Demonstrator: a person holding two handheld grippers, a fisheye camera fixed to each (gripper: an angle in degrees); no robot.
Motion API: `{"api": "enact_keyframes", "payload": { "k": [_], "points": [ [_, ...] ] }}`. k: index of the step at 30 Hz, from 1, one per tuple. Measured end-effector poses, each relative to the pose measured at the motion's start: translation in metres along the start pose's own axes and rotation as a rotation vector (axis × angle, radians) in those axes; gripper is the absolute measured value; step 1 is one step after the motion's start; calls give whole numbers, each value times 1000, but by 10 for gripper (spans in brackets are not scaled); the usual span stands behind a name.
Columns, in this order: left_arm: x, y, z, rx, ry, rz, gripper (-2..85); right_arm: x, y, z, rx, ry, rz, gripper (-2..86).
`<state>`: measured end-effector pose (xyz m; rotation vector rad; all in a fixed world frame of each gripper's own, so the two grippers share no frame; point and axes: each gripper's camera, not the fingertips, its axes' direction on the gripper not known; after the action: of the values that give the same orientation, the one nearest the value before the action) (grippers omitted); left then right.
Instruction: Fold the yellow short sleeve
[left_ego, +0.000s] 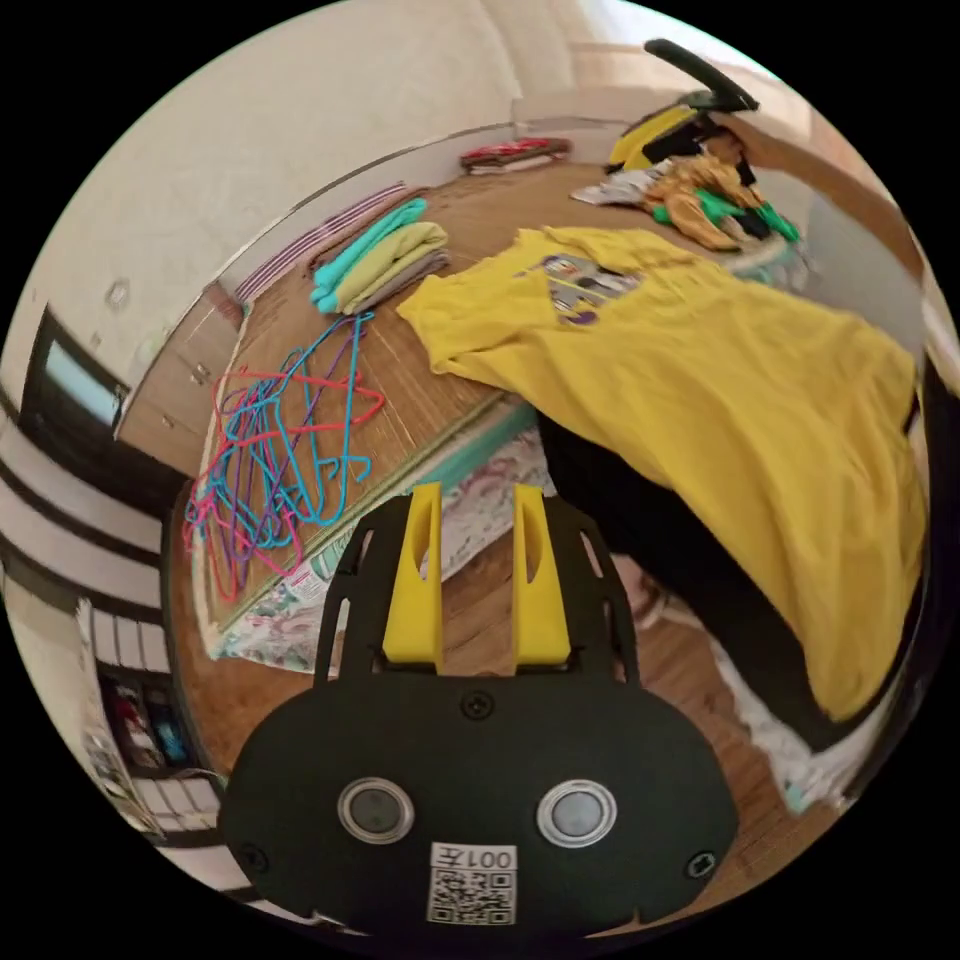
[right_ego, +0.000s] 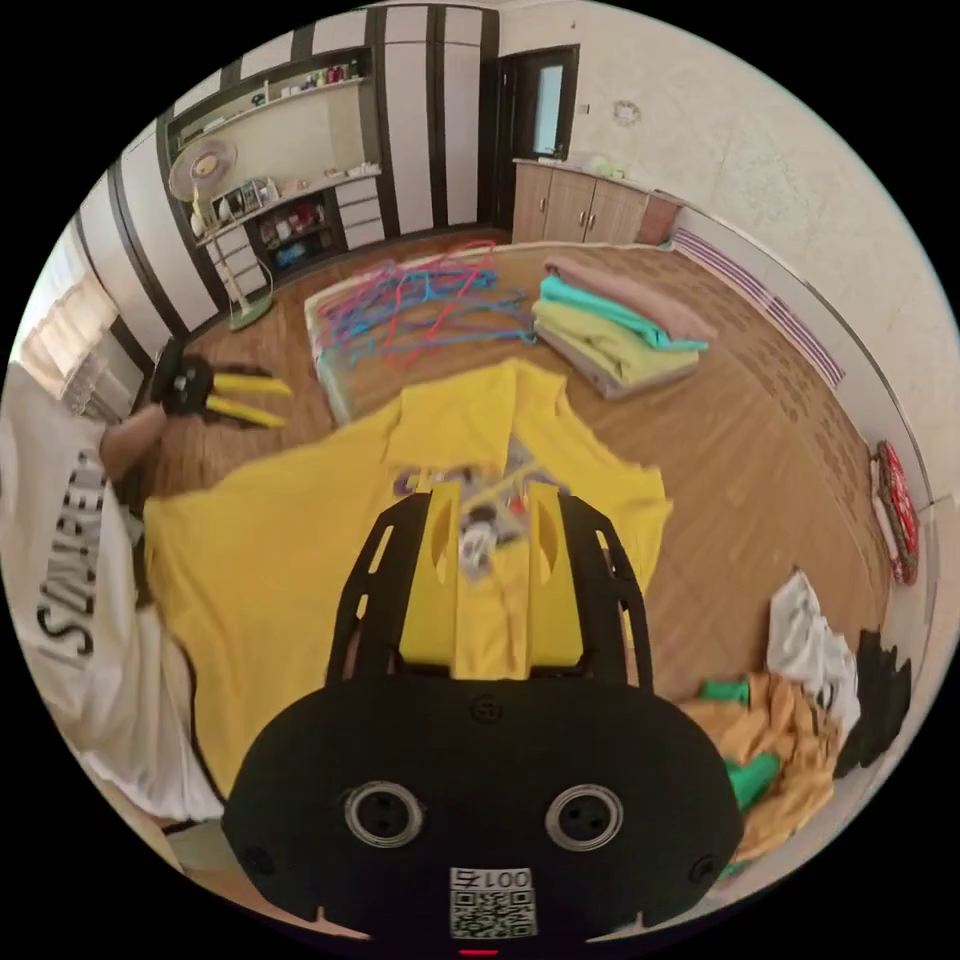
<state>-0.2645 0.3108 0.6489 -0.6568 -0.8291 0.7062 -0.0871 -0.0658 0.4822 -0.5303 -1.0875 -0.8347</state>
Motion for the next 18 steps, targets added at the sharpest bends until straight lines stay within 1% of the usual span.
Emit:
{"api": "enact_keyframes", "payload": {
  "k": [1, 2, 3, 5, 7, 10, 13, 16, 18],
  "points": [
    [14, 9, -16, -13, 3, 77, 65, -20, 38, -8, -73, 29, 3, 99],
    [25, 17, -31, -17, 47, 133, 65, -38, 75, -11, -157, 57, 35, 103],
    [30, 21, -39, -15, 83, 151, 65, -46, 94, -12, -197, 60, 59, 104],
    [46, 31, -65, -11, 202, 206, 67, -74, 162, -13, -306, 19, 177, 108],
    [60, 36, -75, -66, 201, 259, 71, -92, 206, -12, -337, 7, 257, 109],
    [80, 44, -86, -158, 133, 355, 81, -126, 258, -2, -369, -20, 331, 112],
    [97, 49, -102, -165, 186, 402, 87, -168, 282, 19, -418, -47, 278, 119],
    [114, 54, -119, -147, 146, 440, 93, -209, 290, 34, -457, -7, 182, 123],
    [120, 57, -127, -153, 150, 449, 94, -228, 295, 42, -494, 7, 131, 123]
  ]
}}
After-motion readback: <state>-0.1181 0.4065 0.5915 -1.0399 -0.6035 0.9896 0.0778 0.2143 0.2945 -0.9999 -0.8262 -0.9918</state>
